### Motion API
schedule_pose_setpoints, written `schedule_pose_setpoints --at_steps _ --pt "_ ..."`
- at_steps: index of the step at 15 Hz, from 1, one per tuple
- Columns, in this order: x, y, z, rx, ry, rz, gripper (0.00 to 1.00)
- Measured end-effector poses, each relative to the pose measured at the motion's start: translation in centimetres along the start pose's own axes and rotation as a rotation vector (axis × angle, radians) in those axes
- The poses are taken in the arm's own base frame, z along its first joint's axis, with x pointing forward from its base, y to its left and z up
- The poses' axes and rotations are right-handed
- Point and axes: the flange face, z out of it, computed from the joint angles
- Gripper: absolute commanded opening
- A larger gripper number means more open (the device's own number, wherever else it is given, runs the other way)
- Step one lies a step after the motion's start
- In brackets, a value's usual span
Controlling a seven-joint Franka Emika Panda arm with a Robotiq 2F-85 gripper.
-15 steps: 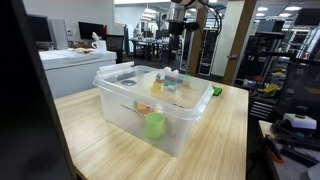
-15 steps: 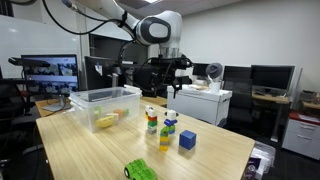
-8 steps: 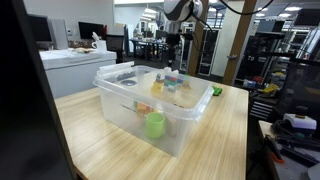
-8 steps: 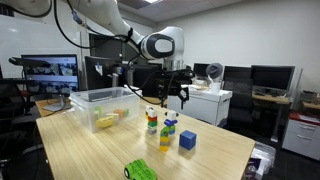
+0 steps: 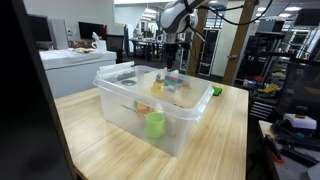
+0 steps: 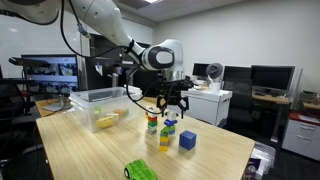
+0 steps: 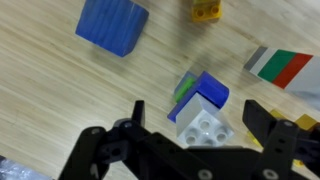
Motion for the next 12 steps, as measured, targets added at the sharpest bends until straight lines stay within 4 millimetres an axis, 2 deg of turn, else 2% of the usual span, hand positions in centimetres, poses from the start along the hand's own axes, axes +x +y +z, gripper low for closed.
schedule_pose_setpoints --at_steps 6,12 --pt "0.5 -0.7 1.5 0.001 -0.022 0.011 1.0" --pt "0.9 -1.2 2.2 -0.041 0.012 0.239 1.0"
